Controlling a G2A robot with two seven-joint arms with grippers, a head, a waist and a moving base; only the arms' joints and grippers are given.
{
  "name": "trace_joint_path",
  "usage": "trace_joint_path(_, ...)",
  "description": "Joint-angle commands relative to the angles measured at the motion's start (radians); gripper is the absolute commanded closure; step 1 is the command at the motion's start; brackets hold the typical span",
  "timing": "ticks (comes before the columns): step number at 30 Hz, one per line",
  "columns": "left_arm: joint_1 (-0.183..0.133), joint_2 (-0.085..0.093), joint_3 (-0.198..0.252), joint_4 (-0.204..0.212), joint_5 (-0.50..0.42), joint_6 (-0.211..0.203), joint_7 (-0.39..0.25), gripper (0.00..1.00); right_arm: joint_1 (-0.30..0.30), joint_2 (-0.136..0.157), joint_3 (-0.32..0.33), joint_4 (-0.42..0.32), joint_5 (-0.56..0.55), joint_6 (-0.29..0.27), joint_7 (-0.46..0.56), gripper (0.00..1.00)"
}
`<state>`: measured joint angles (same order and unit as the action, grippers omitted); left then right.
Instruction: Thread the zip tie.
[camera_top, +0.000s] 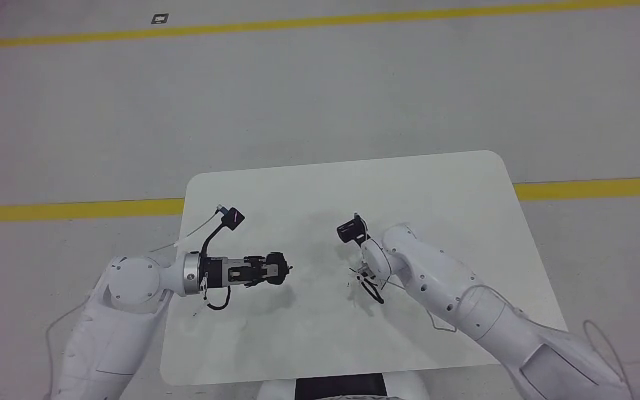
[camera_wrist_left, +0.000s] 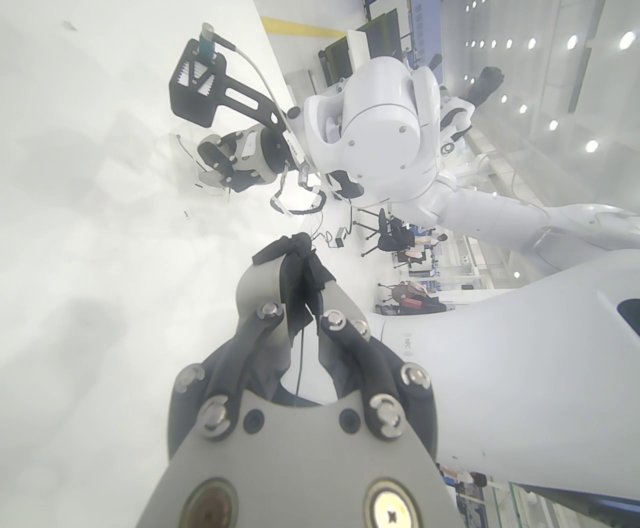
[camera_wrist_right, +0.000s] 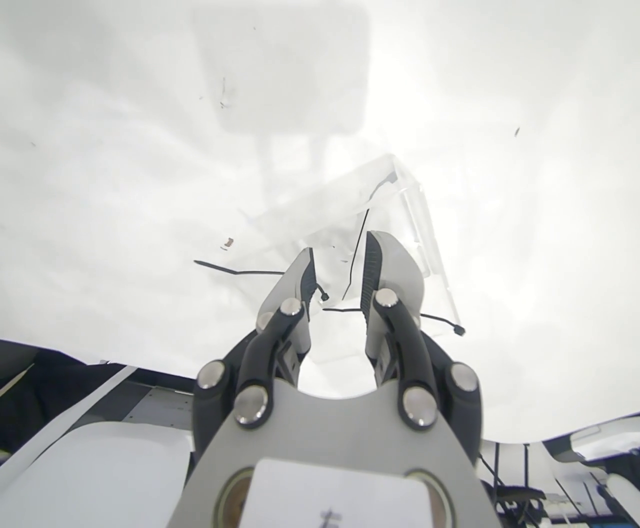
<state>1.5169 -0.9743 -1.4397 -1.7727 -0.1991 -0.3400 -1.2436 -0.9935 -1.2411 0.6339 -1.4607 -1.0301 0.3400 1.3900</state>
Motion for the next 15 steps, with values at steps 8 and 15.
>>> trace_joint_path(8,0.0,0.0,0.0,0.0,0.0,0.0,0.0,1.0,-0.008,-0.013,0.019,0.019,-0.015,0.0,0.0,0.85)
trace_joint_path(15,0.0,0.0,0.0,0.0,0.0,0.0,0.0,1.0,-0.024,-0.022,0.055,0.024,-0.03,0.0,0.0,0.86)
